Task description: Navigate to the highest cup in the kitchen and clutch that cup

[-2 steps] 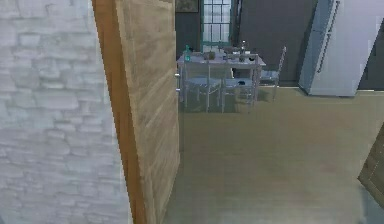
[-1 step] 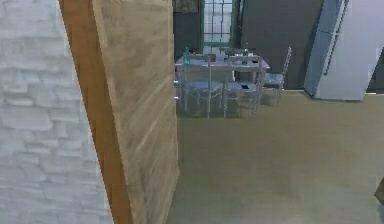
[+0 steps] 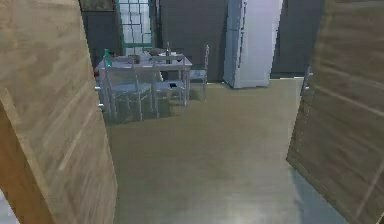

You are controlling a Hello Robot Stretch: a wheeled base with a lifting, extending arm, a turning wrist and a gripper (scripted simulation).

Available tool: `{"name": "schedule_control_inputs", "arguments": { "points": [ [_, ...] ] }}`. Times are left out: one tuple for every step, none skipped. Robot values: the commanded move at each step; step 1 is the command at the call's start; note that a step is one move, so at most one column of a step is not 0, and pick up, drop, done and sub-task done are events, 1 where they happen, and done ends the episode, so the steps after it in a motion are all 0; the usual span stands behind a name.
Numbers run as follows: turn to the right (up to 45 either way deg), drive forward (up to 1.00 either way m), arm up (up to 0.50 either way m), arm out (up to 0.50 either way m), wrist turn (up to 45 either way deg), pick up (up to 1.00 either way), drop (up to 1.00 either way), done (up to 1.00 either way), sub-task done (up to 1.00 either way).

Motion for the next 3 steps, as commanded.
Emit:
{"name": "schedule_control_inputs", "arguments": {
  "points": [
    [0.0,0.45,0.00,0.00,0.0,0.00,0.00,0.00,0.00],
    [-9.0,0.00,0.00,0.00,0.0,0.00,0.00,0.00,0.00],
    [0.0,1.00,0.00,0.00,0.0,0.00,0.00,0.00,0.00]
  ]
}}
